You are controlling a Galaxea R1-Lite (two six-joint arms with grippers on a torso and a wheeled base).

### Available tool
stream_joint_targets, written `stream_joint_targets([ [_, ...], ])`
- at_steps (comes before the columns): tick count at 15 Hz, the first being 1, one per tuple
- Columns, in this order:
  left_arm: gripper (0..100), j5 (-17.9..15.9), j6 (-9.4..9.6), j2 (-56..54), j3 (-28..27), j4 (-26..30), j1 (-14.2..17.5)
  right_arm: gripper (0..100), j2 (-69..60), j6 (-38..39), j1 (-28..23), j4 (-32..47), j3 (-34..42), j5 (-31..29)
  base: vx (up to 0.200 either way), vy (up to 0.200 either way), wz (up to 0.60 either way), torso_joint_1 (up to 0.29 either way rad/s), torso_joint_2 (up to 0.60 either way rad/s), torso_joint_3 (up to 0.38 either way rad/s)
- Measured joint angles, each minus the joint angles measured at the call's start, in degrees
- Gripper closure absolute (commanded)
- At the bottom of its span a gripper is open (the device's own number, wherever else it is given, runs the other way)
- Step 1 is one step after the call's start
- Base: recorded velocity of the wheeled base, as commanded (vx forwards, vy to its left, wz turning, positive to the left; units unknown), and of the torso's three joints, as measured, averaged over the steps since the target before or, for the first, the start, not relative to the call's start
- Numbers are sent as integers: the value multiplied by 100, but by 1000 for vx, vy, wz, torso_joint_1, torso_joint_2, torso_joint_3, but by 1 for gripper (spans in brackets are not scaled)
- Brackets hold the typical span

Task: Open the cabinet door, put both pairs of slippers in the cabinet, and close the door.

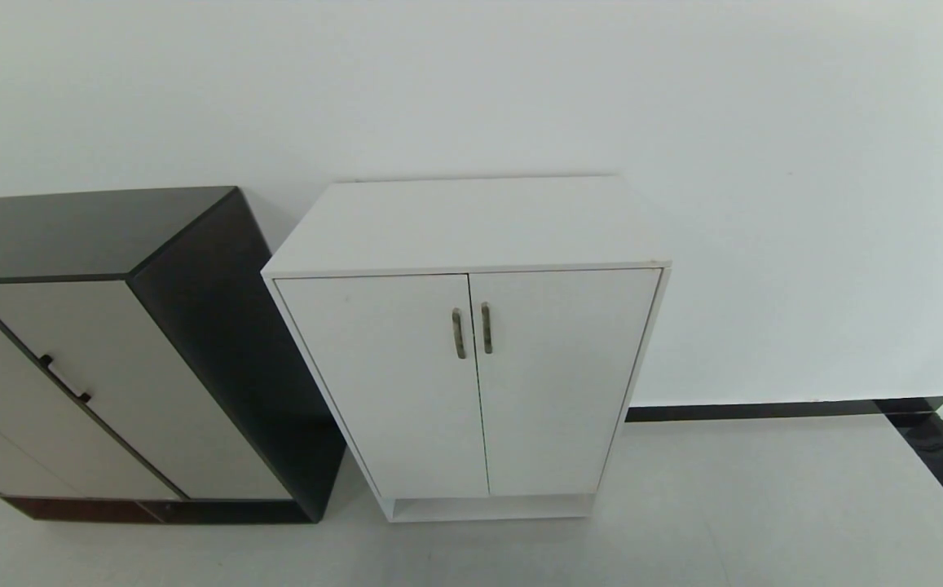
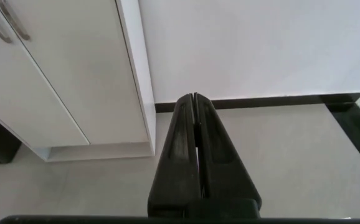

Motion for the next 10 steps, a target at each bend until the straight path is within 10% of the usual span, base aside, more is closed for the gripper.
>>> stream_joint_targets([
  [10,100,-6,13,0,0,0,-2,100,-69,27,-5,-11,18,0,0,0,0,0,0,0],
])
